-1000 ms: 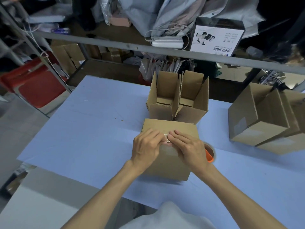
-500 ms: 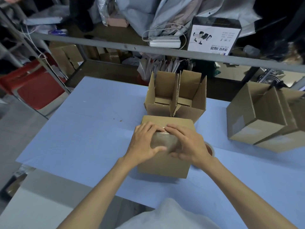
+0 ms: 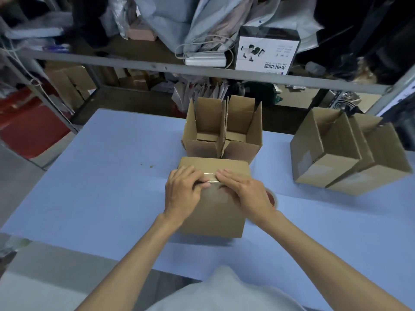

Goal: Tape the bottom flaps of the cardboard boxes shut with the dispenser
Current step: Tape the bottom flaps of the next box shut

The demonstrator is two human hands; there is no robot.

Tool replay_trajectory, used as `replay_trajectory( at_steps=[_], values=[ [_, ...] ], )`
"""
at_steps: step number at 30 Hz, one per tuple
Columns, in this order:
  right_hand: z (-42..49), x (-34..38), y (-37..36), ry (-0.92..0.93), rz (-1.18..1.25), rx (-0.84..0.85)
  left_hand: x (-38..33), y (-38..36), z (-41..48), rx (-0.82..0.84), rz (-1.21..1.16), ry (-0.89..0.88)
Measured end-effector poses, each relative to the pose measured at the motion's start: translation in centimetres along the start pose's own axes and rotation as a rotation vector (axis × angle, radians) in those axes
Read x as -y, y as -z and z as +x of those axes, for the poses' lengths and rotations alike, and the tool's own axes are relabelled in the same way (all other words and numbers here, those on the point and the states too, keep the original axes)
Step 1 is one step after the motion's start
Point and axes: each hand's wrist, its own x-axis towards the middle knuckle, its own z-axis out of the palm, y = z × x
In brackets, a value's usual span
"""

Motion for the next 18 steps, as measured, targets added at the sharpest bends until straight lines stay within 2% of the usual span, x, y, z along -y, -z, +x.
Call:
replay_trajectory(
  at_steps=[3, 8, 10, 13, 15, 17, 18],
  values=[
    [-0.1, 0.7, -0.6, -0.015, 0.024, -0.139, -0.7, 0.3, -0.2, 0.003, -0.009, 0.009],
    [0.4, 1.3, 2.1, -0.067, 0.073, -0.163, -2.0, 2.3, 2.0, -0.018, -0.161, -0.006],
    [0.2, 0.8, 4.4, -0.166, 0.108, -0.215, -2.7, 3.3, 3.9, 0.013, -0.254, -0.013],
    [-0.1, -1.5, 8.3, -0.460, 0.273, -0.387, -3.6, 4.4, 7.8, 0.118, -0.470, 0.046],
    [-0.8, -3.1, 10.5, -0.636, 0.424, -0.315, -4.4, 4.5, 10.2, 0.187, -0.665, 0.090],
    [-1.7, -3.5, 12.0, -0.656, 0.533, -0.170, -5.6, 3.9, 12.0, 0.217, -0.831, 0.122],
    [-2.3, -3.5, 12.5, -0.636, 0.550, -0.165, -6.5, 3.4, 12.5, 0.225, -0.865, 0.127]
  ],
)
